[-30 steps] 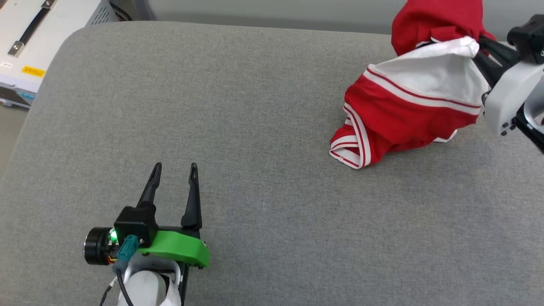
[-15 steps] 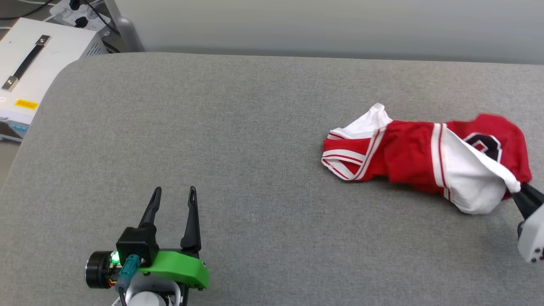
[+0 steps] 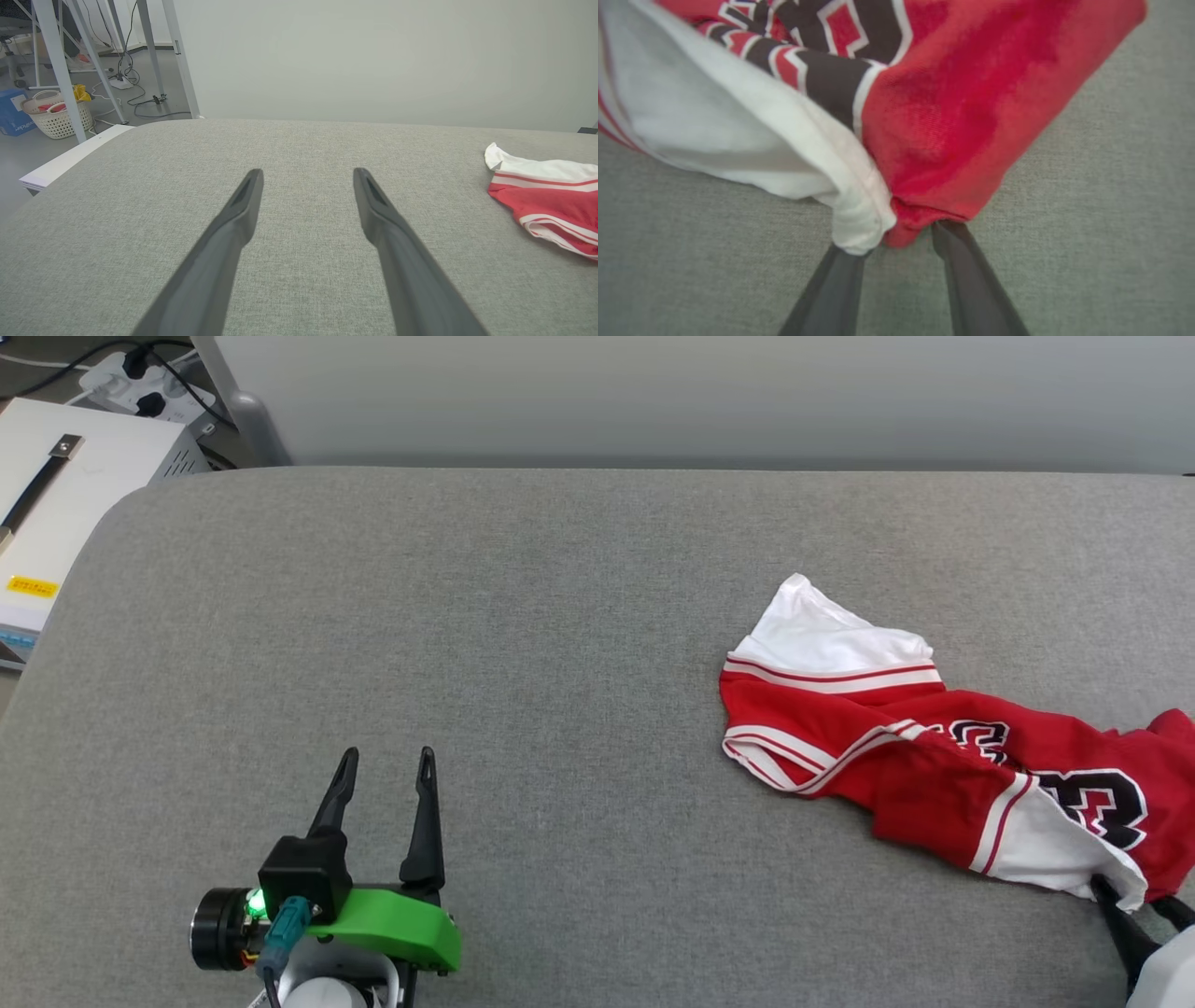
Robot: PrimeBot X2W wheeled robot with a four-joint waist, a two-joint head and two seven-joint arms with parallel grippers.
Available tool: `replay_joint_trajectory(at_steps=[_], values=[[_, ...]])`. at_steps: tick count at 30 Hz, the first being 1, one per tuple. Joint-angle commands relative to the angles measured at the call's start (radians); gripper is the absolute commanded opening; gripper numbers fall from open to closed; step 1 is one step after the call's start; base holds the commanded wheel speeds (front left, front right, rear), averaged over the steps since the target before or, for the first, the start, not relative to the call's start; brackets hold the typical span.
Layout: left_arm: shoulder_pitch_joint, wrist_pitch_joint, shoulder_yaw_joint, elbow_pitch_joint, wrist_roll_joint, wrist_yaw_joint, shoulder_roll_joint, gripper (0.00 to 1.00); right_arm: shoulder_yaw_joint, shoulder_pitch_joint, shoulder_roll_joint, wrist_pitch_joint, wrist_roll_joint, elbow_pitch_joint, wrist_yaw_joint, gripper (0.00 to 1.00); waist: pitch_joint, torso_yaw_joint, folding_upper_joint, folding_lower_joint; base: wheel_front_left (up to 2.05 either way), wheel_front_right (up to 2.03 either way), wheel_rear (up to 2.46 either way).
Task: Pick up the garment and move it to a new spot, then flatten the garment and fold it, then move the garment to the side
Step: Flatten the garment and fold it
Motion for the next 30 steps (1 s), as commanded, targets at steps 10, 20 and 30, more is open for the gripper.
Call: replay_joint_trajectory(at_steps=[10, 20, 30], values=[[0.028, -0.006, 0.004, -0.011, 0.001, 0.005, -0.004, 1.00, -0.265, 0.023, 0.065, -0.054, -0.200, -0.164, -0.001, 1.00, -0.030, 0.002, 0.0000, 0.0000, 0.00, 0.00, 0.00], [0.032, -0.006, 0.009, -0.033, 0.010, 0.005, -0.004, 1.00, -0.495, 0.097, 0.242, 0.023, -0.463, -0.554, -0.001, 1.00, -0.033, 0.017, 0.0000, 0.0000, 0.00, 0.00, 0.00], [0.012, -0.006, 0.011, -0.049, 0.018, 0.005, -0.004, 1.00, -0.421, -0.031, 0.235, 0.148, -0.522, -0.721, -0.001, 1.00, -0.003, 0.028, 0.0000, 0.0000, 0.00, 0.00, 0.00]])
